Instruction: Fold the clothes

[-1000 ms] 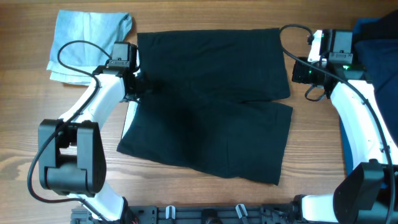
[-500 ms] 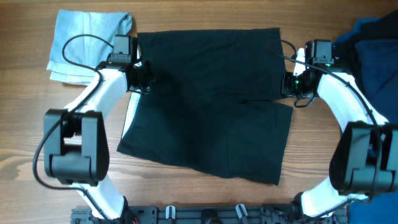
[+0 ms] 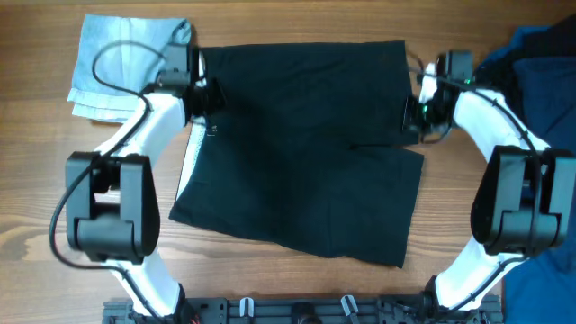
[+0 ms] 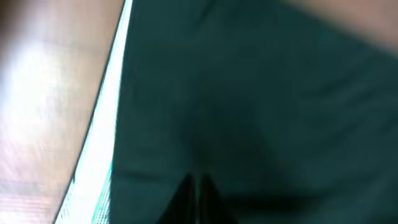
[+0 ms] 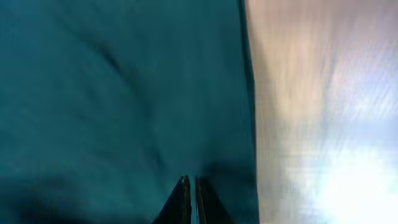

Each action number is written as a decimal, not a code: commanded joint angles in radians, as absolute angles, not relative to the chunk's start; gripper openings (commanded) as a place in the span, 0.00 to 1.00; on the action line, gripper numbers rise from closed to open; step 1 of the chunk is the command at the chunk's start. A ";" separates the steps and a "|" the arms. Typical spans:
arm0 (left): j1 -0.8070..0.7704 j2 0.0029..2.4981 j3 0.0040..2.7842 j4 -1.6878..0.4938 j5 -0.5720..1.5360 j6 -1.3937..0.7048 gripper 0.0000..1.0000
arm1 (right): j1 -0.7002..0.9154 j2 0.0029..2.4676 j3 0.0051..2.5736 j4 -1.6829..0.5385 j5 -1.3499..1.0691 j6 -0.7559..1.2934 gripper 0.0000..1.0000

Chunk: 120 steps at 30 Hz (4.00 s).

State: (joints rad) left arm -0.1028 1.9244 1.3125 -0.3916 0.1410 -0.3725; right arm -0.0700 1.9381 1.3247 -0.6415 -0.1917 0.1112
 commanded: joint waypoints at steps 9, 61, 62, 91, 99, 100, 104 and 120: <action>-0.052 1.727 1.431 -0.554 0.078 -0.375 0.04 | -0.073 1.828 1.494 -0.736 -0.234 0.132 0.04; -0.077 1.526 1.247 -1.033 0.037 -0.480 0.26 | -0.063 1.388 0.529 -1.047 -0.345 0.603 0.51; -0.077 1.526 1.247 -1.035 0.037 -0.480 0.26 | -0.063 1.388 0.517 -1.047 -0.332 0.603 0.52; 0.075 1.526 1.084 -1.163 0.184 -0.487 0.70 | -0.063 1.388 0.631 -0.897 -0.338 0.572 0.04; 0.120 1.526 0.885 -1.013 0.190 -0.480 0.64 | -0.063 1.388 0.631 -0.878 -0.338 0.548 0.04; 0.120 1.526 0.874 -1.001 0.190 -0.480 0.62 | -0.063 1.388 0.631 -0.876 -0.338 0.548 0.04; 0.120 1.526 0.814 -0.927 0.190 -0.507 0.57 | -0.063 1.388 0.631 -0.873 -0.338 0.549 0.04; 0.120 1.526 0.728 -0.865 0.141 -0.560 0.44 | -0.063 1.388 0.631 -0.876 -0.339 0.544 0.04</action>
